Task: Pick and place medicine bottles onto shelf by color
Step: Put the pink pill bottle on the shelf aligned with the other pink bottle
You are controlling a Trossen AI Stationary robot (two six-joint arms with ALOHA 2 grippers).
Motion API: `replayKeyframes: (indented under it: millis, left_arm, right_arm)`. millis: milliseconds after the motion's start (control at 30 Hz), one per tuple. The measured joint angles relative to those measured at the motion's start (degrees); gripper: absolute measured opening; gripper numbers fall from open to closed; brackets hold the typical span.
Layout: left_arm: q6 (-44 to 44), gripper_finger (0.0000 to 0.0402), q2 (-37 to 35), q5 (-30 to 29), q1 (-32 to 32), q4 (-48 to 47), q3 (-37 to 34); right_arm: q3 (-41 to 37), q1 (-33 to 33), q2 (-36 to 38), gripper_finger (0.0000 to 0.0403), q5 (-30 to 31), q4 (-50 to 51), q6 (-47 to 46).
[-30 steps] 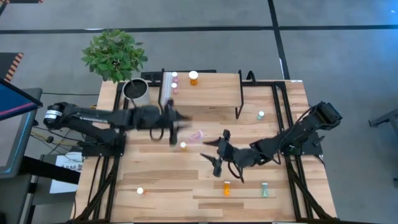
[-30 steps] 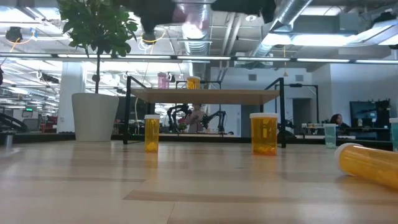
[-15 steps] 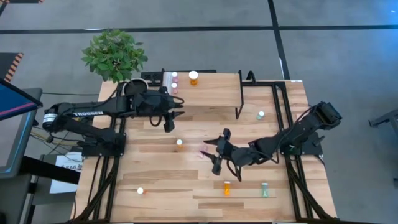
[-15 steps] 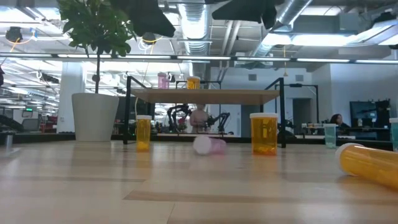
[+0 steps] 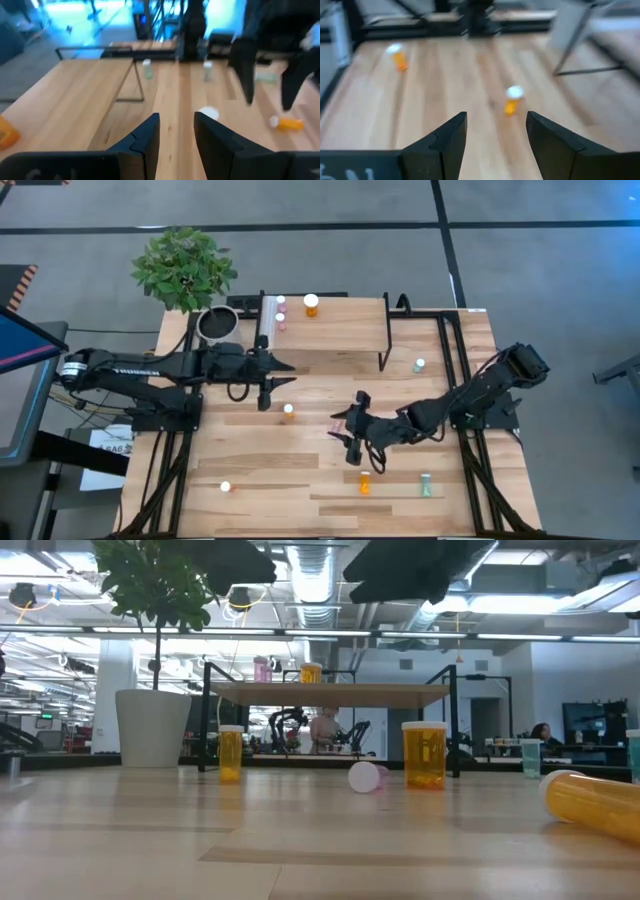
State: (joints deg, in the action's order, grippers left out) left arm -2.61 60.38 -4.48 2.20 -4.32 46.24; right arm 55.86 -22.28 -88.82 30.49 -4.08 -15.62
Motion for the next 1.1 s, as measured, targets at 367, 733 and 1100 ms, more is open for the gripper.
replayKeyframes:
  millis: [367,733,1100]
  left_arm:
    - [4.39,0.011,-8.18,5.97,-0.4,23.66,-17.79]
    - [2.47,0.011,-8.99,8.17,-0.4,27.93,-19.41]
    - [2.31,0.011,-8.94,8.38,-0.4,27.28,-19.41]
  right_arm:
    - [8.08,9.15,-1.96,0.0226,-17.68,23.4,13.3]
    - [14.69,11.15,-10.09,0.0226,-18.85,32.23,28.14]
    - [25.51,11.16,-23.5,0.0226,-18.81,48.7,36.89]
